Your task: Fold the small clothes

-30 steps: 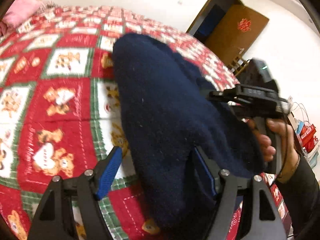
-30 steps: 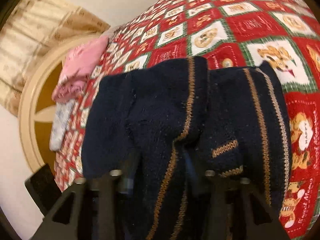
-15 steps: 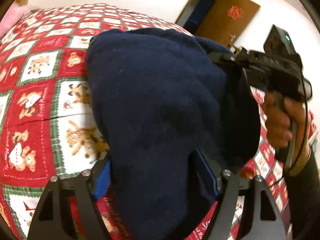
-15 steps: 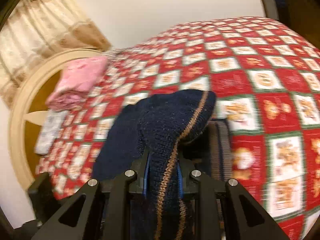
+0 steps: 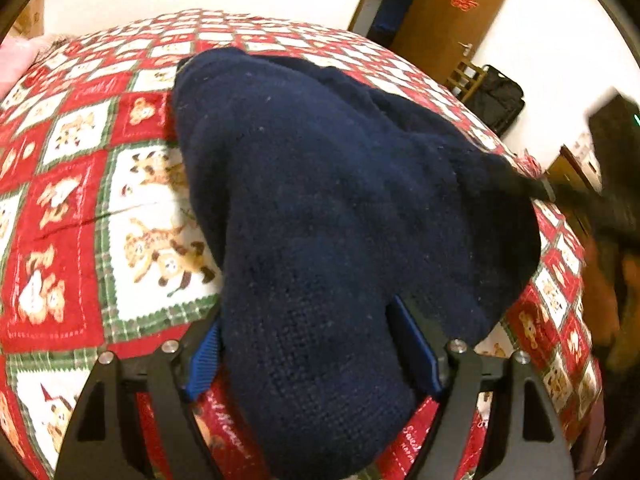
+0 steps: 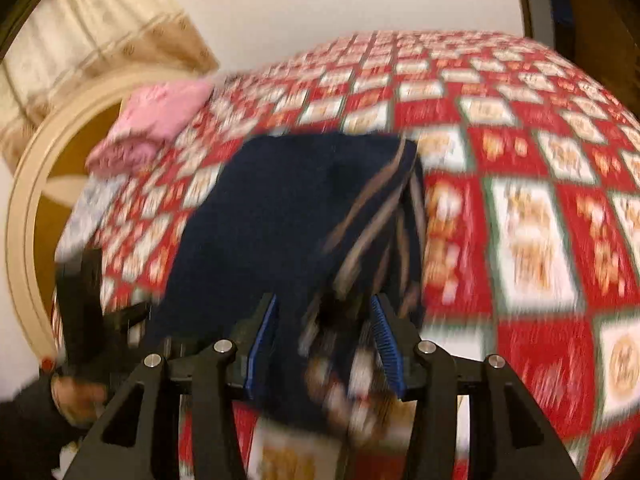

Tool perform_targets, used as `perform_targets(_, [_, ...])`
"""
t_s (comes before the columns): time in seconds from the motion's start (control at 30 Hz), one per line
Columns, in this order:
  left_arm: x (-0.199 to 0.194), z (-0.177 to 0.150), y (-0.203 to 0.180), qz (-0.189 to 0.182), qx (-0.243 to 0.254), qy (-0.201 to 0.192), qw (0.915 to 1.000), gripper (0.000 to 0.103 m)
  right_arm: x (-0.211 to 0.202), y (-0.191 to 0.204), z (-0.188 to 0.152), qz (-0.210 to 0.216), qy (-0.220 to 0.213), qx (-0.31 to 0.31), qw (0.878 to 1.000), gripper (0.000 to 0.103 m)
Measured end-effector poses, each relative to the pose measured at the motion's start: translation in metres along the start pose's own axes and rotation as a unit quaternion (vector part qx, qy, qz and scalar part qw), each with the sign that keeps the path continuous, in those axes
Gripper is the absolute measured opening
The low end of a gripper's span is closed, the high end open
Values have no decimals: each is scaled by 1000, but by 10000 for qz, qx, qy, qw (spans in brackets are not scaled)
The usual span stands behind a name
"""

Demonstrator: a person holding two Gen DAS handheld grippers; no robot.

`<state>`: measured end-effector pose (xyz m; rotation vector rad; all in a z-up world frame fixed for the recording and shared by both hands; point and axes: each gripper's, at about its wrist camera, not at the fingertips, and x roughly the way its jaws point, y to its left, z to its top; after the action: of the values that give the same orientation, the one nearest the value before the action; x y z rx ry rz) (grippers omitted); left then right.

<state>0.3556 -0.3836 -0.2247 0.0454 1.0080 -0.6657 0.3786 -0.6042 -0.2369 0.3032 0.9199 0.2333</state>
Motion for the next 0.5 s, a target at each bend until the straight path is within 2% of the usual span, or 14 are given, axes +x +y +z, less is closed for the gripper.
perform_targets(0.1, [-4, -6, -5, 91, -50, -47, 9999, 81, 10, 7, -29, -155, 308, -131, 9993, 34])
perform_targets(0.13, [-4, -6, -7, 135, -46, -56, 9999, 81, 11, 7, -36, -220, 302, -224, 9991, 27])
perform_targets(0.2, [-4, -8, -9, 183, -56, -61, 9998, 81, 10, 7, -43, -232, 320, -197, 9990, 20])
perform_targets(0.37, [-6, -5, -11, 211, -79, -34, 9997, 81, -10, 7, -45, -79, 378, -72, 9992, 18])
perform_targets(0.5, [-8, -10, -11, 188, -42, -45, 9998, 90, 2, -16, -52, -186, 610, 224, 9977, 18])
